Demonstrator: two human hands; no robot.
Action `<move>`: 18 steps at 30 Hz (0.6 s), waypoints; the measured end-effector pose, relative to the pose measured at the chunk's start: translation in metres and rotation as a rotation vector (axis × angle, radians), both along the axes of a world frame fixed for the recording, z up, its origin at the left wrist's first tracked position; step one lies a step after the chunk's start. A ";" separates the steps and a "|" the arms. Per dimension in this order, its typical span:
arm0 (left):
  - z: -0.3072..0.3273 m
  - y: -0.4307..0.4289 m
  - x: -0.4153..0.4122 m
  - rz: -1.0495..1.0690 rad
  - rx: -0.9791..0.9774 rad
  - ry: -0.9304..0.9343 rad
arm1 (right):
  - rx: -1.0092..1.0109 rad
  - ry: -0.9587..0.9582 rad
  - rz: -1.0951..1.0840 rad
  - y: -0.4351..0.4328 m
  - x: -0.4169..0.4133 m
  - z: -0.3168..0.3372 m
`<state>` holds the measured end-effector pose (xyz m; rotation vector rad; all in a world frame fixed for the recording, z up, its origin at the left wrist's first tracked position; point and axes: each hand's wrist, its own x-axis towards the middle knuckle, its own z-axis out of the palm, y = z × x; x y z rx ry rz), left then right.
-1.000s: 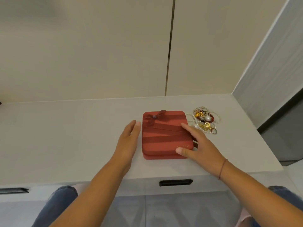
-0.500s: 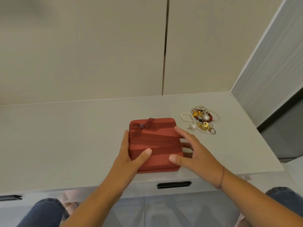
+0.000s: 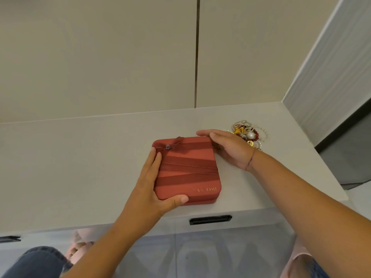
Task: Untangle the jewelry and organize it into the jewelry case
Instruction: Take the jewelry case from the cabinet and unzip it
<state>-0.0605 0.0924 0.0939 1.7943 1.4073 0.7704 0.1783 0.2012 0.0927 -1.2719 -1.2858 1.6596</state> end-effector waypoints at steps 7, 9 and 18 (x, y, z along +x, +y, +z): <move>0.004 0.016 -0.009 0.081 -0.151 -0.205 | 0.021 0.004 0.035 -0.014 0.002 0.003; 0.010 0.028 -0.013 0.150 -0.236 -0.296 | 0.061 -0.025 0.047 -0.027 -0.002 0.010; 0.015 0.069 0.003 0.217 -0.331 -0.536 | 0.295 -0.401 0.056 -0.109 -0.033 0.021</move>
